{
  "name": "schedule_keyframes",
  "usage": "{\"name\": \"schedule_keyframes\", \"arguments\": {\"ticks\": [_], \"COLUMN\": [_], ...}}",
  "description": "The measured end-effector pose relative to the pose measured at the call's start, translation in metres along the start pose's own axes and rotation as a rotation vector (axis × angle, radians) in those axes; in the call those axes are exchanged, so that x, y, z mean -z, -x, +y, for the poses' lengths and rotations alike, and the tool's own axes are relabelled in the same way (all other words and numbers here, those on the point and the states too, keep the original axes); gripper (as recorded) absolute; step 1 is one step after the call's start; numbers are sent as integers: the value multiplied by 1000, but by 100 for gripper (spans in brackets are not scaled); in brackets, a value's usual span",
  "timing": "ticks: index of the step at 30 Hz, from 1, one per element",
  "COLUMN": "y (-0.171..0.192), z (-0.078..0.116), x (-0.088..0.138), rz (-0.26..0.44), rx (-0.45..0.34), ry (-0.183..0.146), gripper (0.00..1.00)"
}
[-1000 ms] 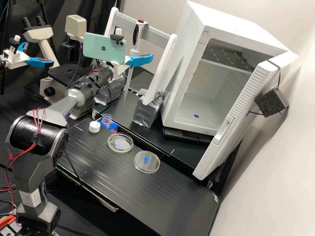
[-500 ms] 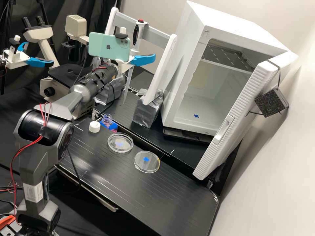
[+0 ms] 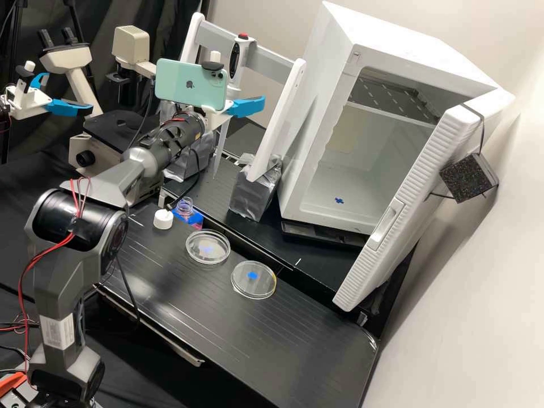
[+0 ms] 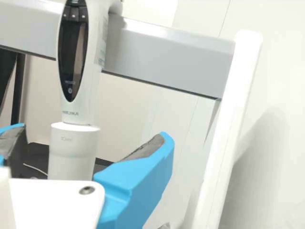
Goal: Use the pipette
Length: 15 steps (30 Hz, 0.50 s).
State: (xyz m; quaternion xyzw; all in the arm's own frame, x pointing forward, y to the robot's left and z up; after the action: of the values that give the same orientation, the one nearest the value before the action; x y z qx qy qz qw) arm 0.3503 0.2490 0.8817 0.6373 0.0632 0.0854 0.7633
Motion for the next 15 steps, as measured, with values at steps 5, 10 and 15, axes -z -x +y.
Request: {"name": "schedule_keyframes", "arguments": {"ticks": [5,10,15], "y": [0,0,0], "z": [0,0,1], "x": [0,0,0], "rz": [1,1,1], "rx": [-2,-4,-6], "ry": [-2,-2,-2], "gripper": [0,0,0]}}
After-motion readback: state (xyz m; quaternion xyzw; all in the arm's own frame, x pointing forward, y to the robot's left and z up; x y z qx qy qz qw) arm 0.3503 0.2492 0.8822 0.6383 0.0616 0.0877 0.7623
